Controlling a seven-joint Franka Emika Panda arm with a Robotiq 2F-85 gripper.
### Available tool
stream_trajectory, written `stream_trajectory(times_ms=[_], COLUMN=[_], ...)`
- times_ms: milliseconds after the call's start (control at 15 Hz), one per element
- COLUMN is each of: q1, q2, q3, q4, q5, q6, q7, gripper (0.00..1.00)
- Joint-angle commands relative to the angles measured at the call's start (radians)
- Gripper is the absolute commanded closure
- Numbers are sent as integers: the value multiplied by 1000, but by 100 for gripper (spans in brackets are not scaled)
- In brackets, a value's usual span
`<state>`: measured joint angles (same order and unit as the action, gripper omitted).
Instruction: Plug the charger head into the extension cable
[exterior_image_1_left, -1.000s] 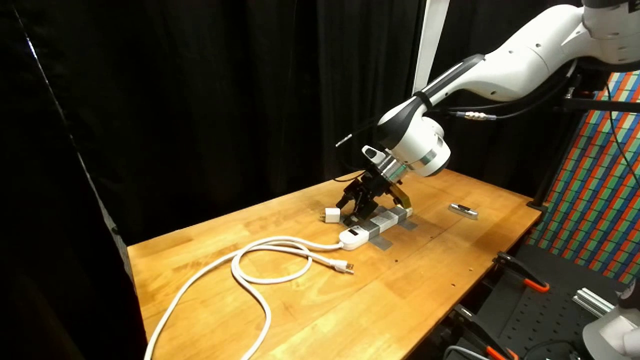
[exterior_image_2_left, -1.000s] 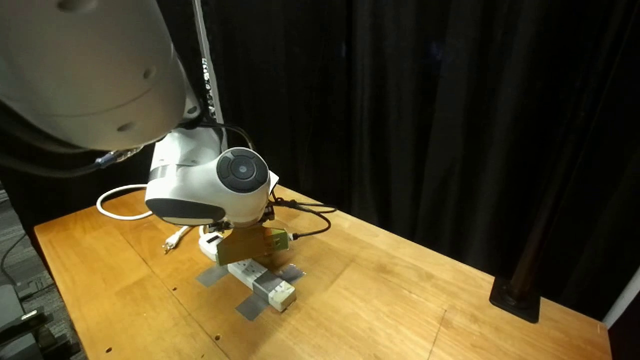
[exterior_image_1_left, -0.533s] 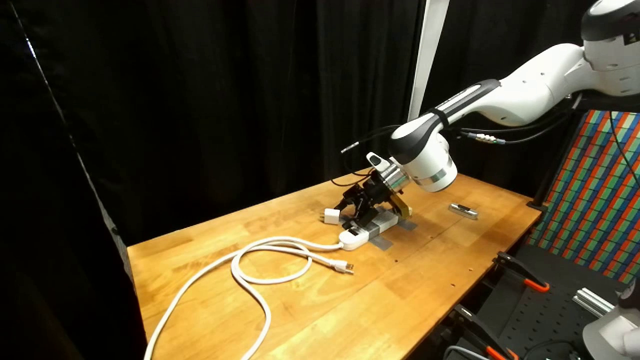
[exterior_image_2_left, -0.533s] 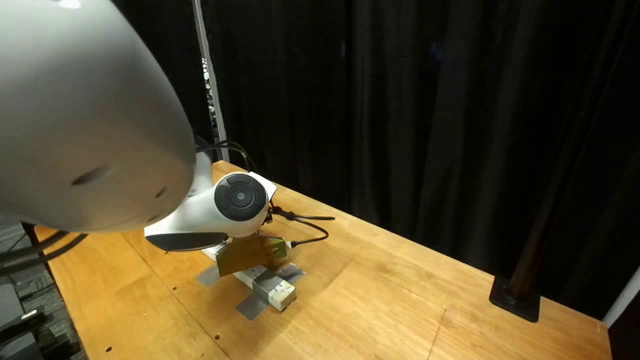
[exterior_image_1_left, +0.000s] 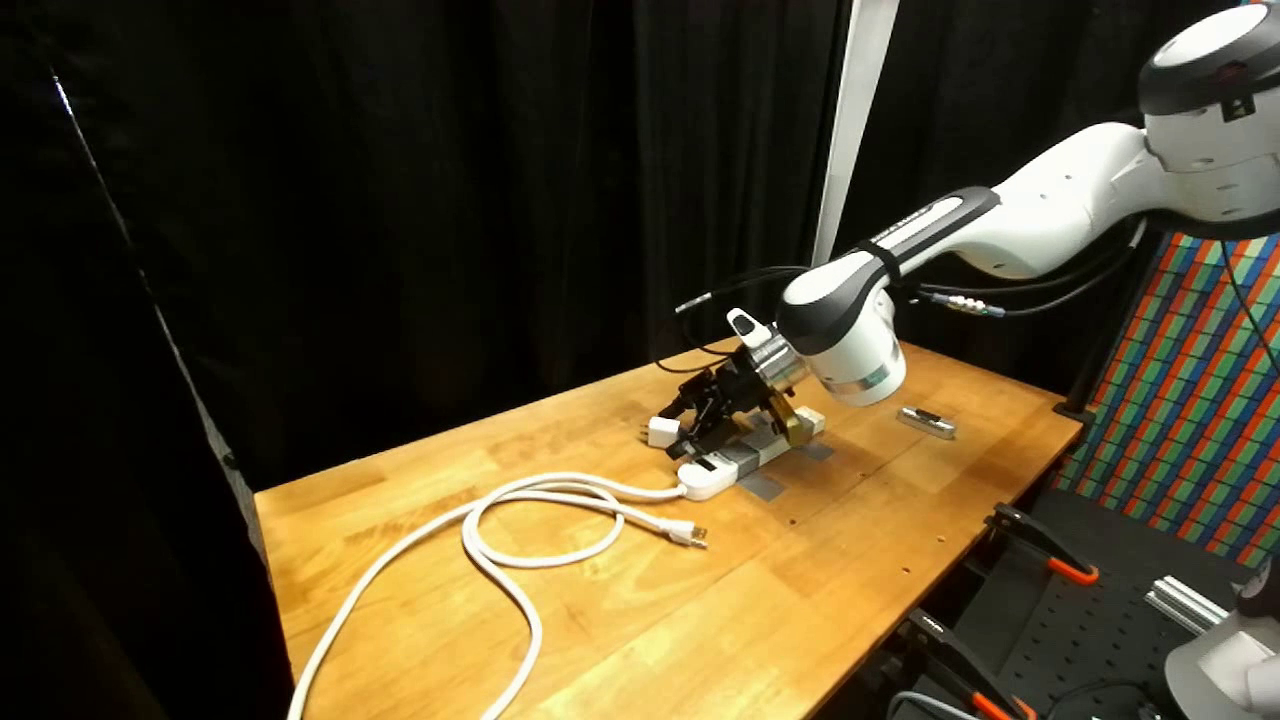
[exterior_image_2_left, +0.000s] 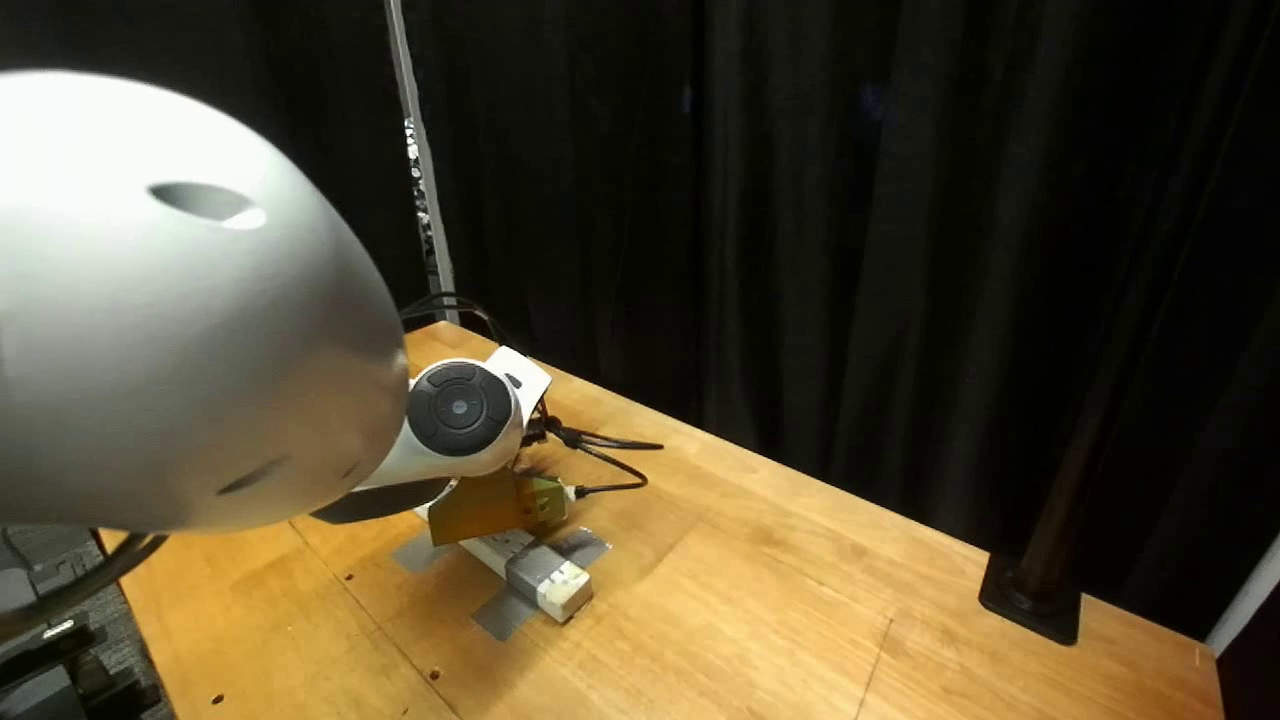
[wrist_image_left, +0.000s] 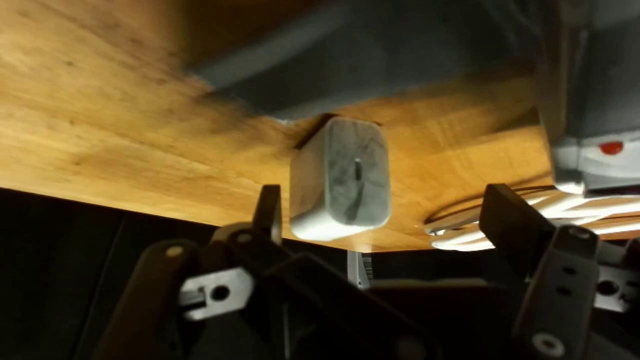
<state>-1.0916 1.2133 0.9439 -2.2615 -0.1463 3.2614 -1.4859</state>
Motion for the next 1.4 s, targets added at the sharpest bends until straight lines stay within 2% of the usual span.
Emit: stream_trajectory(times_ms=[0, 67, 133, 533, 733, 1000, 1067, 1133, 1200, 1333], q1=[43, 56, 71, 174, 224, 299, 311, 325, 323, 317], q2=[29, 26, 22, -35, -92, -185, -205, -216, -219, -225], q3=[-24, -34, -47, -146, -192, -258, -271, -282, -286, -292], q4=[40, 46, 52, 78, 70, 65, 63, 64, 65, 68], q5=[-84, -101, -116, -201, -244, -287, -303, -320, -344, -386], q6=[70, 86, 106, 196, 215, 181, 160, 158, 148, 128], q7=[119, 150, 179, 375, 472, 588, 612, 636, 651, 679], gripper=[0, 25, 26, 73, 91, 84, 44, 43, 37, 20])
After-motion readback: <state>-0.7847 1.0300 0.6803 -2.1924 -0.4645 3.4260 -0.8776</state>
